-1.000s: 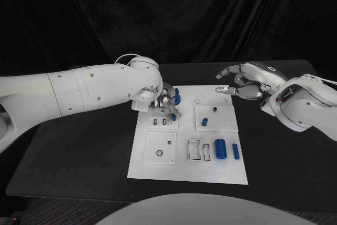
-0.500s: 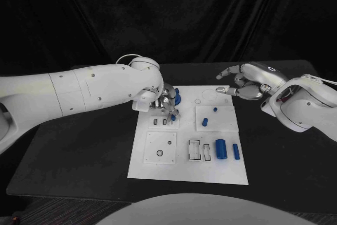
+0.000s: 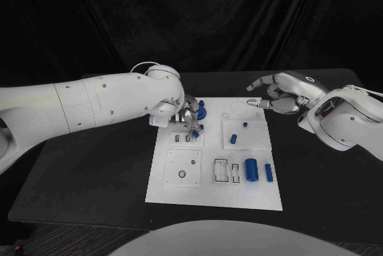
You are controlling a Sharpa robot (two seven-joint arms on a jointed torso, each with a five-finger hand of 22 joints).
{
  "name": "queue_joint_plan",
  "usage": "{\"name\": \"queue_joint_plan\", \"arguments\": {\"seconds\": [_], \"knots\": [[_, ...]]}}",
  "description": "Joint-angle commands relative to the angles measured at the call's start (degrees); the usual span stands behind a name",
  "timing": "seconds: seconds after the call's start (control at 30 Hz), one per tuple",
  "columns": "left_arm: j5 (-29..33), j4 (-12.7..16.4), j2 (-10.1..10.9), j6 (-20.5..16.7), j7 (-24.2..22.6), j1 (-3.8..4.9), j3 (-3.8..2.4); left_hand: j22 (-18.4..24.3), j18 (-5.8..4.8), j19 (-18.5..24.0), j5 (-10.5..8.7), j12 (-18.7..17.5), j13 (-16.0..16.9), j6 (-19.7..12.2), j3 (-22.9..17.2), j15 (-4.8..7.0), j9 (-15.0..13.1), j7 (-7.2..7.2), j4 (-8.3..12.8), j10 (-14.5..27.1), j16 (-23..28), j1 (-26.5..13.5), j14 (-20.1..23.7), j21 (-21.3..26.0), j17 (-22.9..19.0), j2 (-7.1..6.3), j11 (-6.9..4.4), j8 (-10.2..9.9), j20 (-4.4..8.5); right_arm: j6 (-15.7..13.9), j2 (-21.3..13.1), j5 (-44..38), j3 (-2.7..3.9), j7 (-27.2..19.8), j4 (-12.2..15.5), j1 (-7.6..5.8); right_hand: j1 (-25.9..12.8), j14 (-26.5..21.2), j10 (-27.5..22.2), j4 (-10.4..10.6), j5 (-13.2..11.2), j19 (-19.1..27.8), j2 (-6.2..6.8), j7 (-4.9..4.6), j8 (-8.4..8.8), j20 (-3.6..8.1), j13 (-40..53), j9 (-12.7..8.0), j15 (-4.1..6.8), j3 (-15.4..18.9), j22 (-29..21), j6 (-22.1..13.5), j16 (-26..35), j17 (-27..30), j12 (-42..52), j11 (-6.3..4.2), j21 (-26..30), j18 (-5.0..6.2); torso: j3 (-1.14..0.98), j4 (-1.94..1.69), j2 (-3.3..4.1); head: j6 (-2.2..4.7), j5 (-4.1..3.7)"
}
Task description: Assemble the parts on the task board
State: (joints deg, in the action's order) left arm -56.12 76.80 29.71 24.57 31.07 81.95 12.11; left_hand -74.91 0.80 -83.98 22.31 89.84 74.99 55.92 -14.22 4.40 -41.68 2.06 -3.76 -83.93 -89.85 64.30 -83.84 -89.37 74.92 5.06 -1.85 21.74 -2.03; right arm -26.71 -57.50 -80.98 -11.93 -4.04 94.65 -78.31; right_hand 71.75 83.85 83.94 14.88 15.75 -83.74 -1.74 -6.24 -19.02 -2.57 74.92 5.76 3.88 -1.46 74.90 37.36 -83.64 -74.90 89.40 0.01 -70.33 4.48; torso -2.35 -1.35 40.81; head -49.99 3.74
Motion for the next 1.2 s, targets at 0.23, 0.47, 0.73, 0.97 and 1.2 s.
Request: {"name": "queue_joint_plan", "arguments": {"seconds": [0.23, 0.47, 0.73, 0.97, 1.2], "knots": [[0.7, 2.2, 2.6, -3.1, -0.2, -0.2, 0.02, -13.8, -0.36, -4.7, 2.07, 0.2, 15.0, 1.1, -8.7, 0.27, -2.3, 0.03, 3.3, -6.1, -0.2, -3.6, -6.2, 0.3, 15.1, -2.28, -0.22, -1.3, 0.16, 0.5, -0.6, -0.3, 0.04, 1.2, 0.4, 0.14, 0.7, 4.2, 4.9, -0.3, 0.8, 0.4, 0.02, 0.07, 0.21, -0.19, 13.6, -0.2, -0.39, -0.1, 9.6, 0.4, 0.4, -4.8, -0.5, 0.37, 0.5, -0.33, -0.02, -0.05, -0.05, -0.01, -0.17], [4.4, 4.8, 5.7, -5.7, 1.3, -0.2, 0.03, -13.7, -0.33, -4.6, 2.94, 0.2, 15.0, 1.4, -10.2, 0.29, -2.8, 0.04, 3.7, -6.1, -0.2, -4.4, -6.2, 0.4, 15.1, -2.67, -0.25, -1.5, 0.18, 0.8, -0.9, -0.3, 0.04, 1.5, 0.7, 0.18, 0.7, 4.1, 4.7, -0.3, 1.1, 0.4, -0.01, 0.07, 0.24, -0.19, 13.4, -0.2, -0.39, -0.1, 9.6, 0.5, 0.5, -4.7, -0.7, 0.36, 0.7, -0.29, -0.02, -0.01, -0.16, -0.01, 0.17], [5.4, 6.4, 7.7, -7.6, 2.1, -0.21, 0.04, -13.6, -0.29, -4.5, 3.03, 0.2, 15.0, 1.4, -10.7, 0.27, -3.0, 0.09, 3.7, -6.1, -0.2, -4.9, -6.2, 0.5, 15.1, -2.74, -0.21, -1.6, 0.17, 1.1, -0.9, -0.3, 0.04, 1.7, 0.7, 0.35, 0.8, 4.1, 4.4, -0.4, 1.5, 0.6, -0.06, 0.08, 0.26, -0.19, 13.0, -0.3, -0.39, -0.1, 9.4, 0.5, 0.7, -4.4, -0.9, 0.36, 1.2, -0.2, 0.0, -0.11, -0.12, -0.01, 0.47], [5.6, 7.0, 8.2, -8.3, 2.5, -0.35, 0.05, -13.5, -0.25, -4.4, 2.92, 0.2, 15.0, 1.5, -11.3, 0.23, -3.3, 0.16, 3.3, -6.1, -0.2, -5.7, -6.2, 0.6, 15.1, -2.56, -0.15, -1.8, 0.14, 1.4, -0.9, -0.3, 0.04, 1.9, 0.8, 0.4, 0.9, 4.0, 4.2, -0.4, 1.7, 0.7, -0.08, 0.07, 0.26, -0.19, 12.8, -0.3, -0.39, -0.1, 9.3, 0.6, 0.9, -4.2, -1.1, 0.36, 1.5, -0.13, -0.07, -0.17, -0.19, -0.01, 0.19], [5.6, 7.7, 8.9, -9.7, 4.0, -0.71, 0.06, -13.5, -0.24, -4.3, 2.85, 0.2, 15.0, 1.5, -11.4, 0.22, -3.4, 0.16, 3.1, -6.1, -0.2, -6.0, -6.2, 0.6, 15.1, -2.53, -0.15, -1.8, 0.13, 1.6, -1.0, -0.3, 0.04, 2.2, 0.9, 0.42, 1.0, 3.9, 4.0, -0.4, 2.0, 0.9, -0.12, 0.07, 0.25, -0.19, 12.5, -0.4, -0.39, -0.1, 9.2, 0.8, 1.1, -3.7, -1.3, 0.37, 2.1, -0.02, -0.05, -0.12, -0.09, -0.01, 0.34]]}}
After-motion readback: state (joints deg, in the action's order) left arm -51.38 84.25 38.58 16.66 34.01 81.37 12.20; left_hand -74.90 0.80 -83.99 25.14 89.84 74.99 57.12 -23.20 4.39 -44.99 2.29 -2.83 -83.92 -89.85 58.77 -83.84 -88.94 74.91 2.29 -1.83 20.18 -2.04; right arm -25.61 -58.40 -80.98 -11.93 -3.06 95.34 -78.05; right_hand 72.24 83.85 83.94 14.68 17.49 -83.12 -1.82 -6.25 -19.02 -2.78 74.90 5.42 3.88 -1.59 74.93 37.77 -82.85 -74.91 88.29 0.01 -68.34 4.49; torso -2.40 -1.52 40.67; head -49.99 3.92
